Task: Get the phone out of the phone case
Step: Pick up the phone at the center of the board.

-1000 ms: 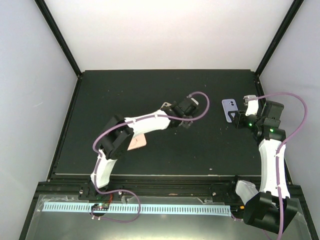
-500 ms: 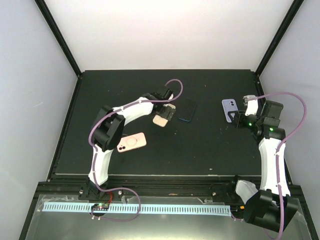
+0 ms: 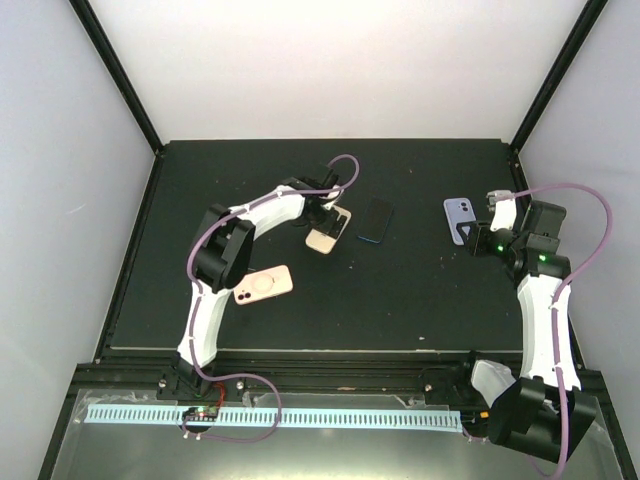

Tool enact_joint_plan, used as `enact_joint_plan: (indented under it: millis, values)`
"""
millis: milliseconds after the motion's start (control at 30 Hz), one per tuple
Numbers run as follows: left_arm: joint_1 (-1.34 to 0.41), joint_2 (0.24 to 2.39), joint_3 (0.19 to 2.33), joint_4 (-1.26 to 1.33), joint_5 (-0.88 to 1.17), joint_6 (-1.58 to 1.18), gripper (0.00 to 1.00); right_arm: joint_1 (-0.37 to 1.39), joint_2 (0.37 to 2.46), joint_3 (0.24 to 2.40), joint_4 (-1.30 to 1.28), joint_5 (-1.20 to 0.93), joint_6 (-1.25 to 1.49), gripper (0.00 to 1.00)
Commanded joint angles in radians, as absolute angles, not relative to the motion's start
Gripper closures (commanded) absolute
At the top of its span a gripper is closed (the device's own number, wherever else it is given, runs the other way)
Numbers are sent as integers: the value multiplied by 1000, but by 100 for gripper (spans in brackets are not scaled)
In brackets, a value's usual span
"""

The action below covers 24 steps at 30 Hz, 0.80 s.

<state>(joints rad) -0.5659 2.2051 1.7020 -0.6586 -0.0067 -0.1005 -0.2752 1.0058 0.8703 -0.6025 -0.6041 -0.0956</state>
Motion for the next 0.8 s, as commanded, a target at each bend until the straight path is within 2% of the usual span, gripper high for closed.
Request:
enact_joint_plan:
  millis: [0, 267, 467, 667, 767]
  values:
    - [-563, 2266, 1796, -746, -18, -88, 1, -275, 1014, 861, -571, -590, -106, 60]
    - [-567, 2360, 1925, -851, 76, -91, 1, -275, 1025, 861, -571, -591, -106, 60]
    - [-581, 2378, 1933, -883, 42, -105, 1, -274, 1032, 862, -572, -598, -107, 60]
    - [-589, 2371, 1917, -925, 29, -121, 14, -275, 1032, 864, -578, -600, -111, 60]
    - [-603, 2340, 1869, -932, 3, -129, 17, -275, 1032, 867, -579, -600, -110, 60]
